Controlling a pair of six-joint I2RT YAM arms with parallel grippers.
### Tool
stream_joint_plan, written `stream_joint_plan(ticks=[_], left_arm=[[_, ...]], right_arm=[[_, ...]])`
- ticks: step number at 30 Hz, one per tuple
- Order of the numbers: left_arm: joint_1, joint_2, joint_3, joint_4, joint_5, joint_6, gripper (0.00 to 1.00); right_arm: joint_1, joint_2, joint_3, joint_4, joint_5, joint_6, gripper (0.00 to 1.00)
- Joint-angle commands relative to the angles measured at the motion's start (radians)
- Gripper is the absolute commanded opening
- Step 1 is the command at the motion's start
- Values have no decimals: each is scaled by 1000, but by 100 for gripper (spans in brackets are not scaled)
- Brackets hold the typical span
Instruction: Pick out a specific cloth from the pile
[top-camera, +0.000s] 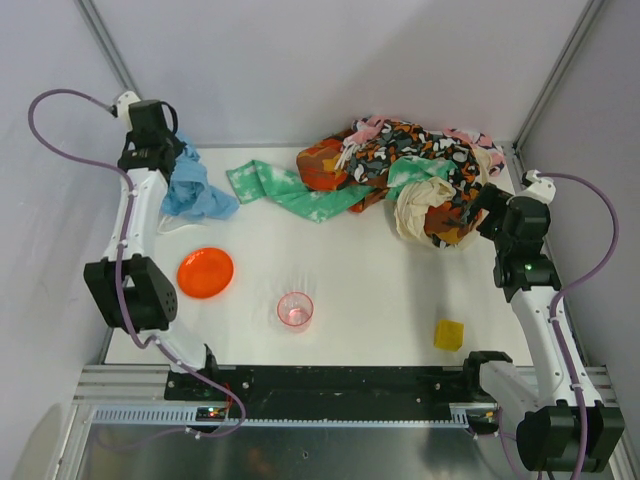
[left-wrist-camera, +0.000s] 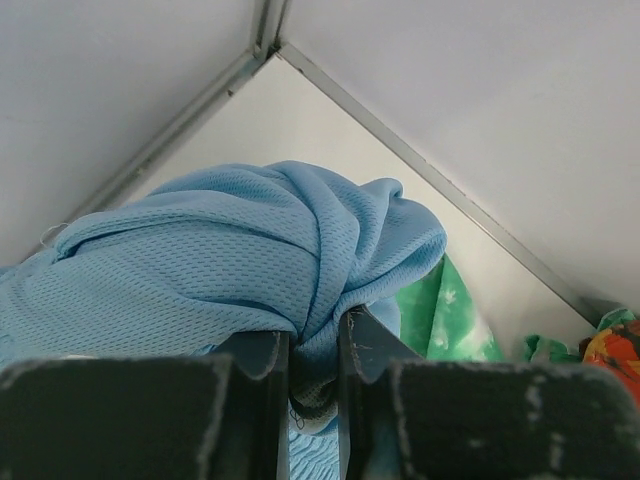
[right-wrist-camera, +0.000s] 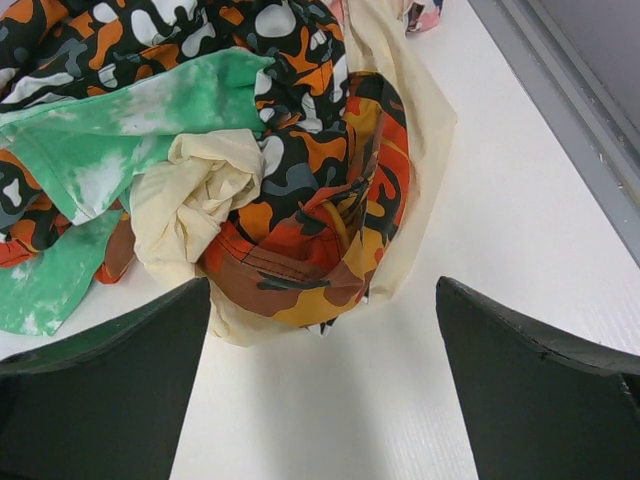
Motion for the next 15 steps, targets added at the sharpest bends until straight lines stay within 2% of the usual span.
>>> stream_joint_plan(ticks=[1, 4, 8, 10, 14, 15], left_arm=[[3, 62, -8, 72, 80, -124, 8], [3, 94, -44, 73, 45, -185, 10], [3, 119, -105, 74, -13, -259, 28], [3, 135, -120, 76, -14, -266, 45], [3, 169, -128, 75, 26, -268, 89], [3, 167, -129, 75, 45, -268, 94]], right_arm=[[-3, -2, -5, 27, -4, -12, 99], [-3, 4, -9, 30, -10, -12, 99], [-5, 18, -10, 33, -10, -14, 99], [-6, 27, -11, 35, -16, -14, 99], [-7, 42, -11, 36, -44, -17, 99], [-7, 43, -10, 35, -49, -17, 99]])
